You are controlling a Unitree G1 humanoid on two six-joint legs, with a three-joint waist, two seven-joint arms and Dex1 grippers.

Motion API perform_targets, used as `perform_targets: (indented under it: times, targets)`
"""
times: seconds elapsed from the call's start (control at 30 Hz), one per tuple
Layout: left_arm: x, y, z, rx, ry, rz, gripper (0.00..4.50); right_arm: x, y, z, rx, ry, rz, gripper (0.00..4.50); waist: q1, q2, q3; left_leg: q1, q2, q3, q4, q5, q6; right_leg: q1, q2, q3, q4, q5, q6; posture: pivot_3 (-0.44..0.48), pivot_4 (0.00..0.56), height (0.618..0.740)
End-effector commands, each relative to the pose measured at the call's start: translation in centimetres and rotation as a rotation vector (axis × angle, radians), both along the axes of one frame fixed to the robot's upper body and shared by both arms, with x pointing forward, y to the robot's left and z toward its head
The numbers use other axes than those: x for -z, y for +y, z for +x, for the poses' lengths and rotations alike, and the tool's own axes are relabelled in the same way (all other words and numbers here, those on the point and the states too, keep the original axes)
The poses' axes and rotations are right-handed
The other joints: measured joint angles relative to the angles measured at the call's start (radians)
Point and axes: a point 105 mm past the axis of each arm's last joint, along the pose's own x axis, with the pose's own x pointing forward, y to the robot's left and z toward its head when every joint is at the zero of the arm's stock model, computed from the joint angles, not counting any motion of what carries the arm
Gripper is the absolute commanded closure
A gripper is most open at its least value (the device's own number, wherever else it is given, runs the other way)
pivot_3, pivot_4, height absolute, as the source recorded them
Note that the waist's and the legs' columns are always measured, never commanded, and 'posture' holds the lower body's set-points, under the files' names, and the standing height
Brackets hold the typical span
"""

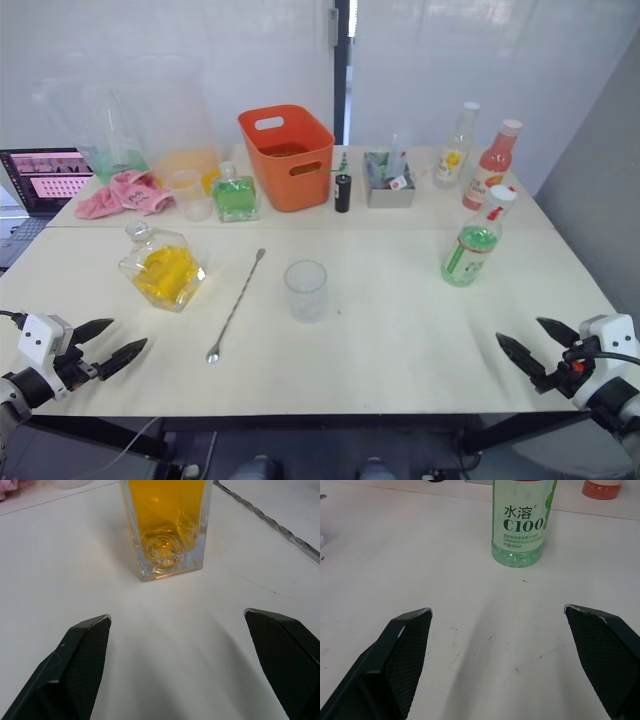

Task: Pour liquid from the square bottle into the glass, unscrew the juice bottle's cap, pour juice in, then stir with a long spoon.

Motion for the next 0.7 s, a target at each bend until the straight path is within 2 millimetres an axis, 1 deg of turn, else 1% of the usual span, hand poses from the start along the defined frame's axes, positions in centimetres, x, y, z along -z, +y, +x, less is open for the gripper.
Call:
perform_targets:
  times: [0.03,0.13,0.23,0.33,0.4,0.47,0.53,0.63,0.7]
  targets:
    - [-1.5,-0.1,0.0,-0.017,-0.058,-0.001,0.0,-1.5,0.0,0.7,-0.001,-0.07,0.0,0.02,0.0,0.0,0.0,0.0,0.0,0.0,0.0,0.0,0.0,0.0,0.0,0.0,0.0,0.0,0.0,0.0,0.15,0.739]
    - [-2.1,-0.9,-0.1,-0.068,-0.105,-0.083,0.0,-2.2,1.2,1.6,-0.048,-0.096,0.021,0.02,-0.005,0.0,0.0,0.0,0.0,0.001,0.0,0.0,0.0,0.0,-0.001,0.0,0.0,0.0,0.0,0.0,0.15,0.739]
    - [-2.1,-1.9,-0.3,-0.076,-0.117,-0.102,0.0,-3.1,2.8,2.1,-0.108,-0.117,0.044,0.02,-0.005,0.0,0.0,0.0,0.0,0.0,0.0,0.0,0.0,0.0,0.0,0.0,0.001,0.0,0.0,0.0,0.15,0.739]
    - [-2.7,-2.9,-0.6,-0.111,-0.162,-0.178,0.0,-4.8,5.8,2.7,-0.247,-0.143,0.067,0.02,-0.004,0.0,0.0,0.0,0.0,0.0,0.0,0.0,0.0,0.0,0.0,0.0,0.001,0.0,0.0,0.0,0.15,0.739]
    - [-2.8,-3.1,-0.5,-0.15,-0.177,-0.203,0.0,-5.5,7.3,2.8,-0.333,-0.14,0.071,0.02,-0.004,0.0,0.0,0.0,0.0,0.0,0.001,0.0,0.0,0.0,0.0,0.001,0.001,0.001,0.001,0.0,0.15,0.739]
    - [-3.0,-3.2,-0.4,-0.184,-0.195,-0.176,0.0,-5.9,8.4,2.7,-0.41,-0.118,0.06,0.02,-0.002,0.0,0.0,0.0,0.0,-0.001,0.001,0.0,0.0,0.0,0.001,0.0,0.001,0.001,0.0,0.0,0.15,0.739]
    - [-3.4,-3.9,-0.2,-0.177,-0.194,-0.182,0.0,-6.3,9.7,2.4,-0.509,-0.095,0.056,0.02,0.003,-0.001,0.0,0.0,0.0,-0.001,0.001,0.0,0.0,0.001,0.001,0.0,0.001,0.001,0.0,0.0,0.15,0.739]
    - [-3.9,-4.6,-0.1,-0.168,-0.191,-0.199,0.0,-6.8,10.8,2.0,-0.6,-0.076,0.063,0.02,0.005,-0.002,0.0,-0.001,0.0,-0.001,0.002,0.0,0.0,0.001,0.0,0.0,0.0,0.001,0.001,0.0,0.15,0.739]
    - [-4.6,-5.2,0.5,-0.182,-0.178,-0.213,0.0,-7.4,12.0,1.6,-0.704,-0.066,0.067,0.02,0.004,-0.002,0.0,-0.001,0.0,-0.001,0.002,0.0,0.0,0.0,0.0,0.0,0.0,0.001,0.001,0.0,0.15,0.739]
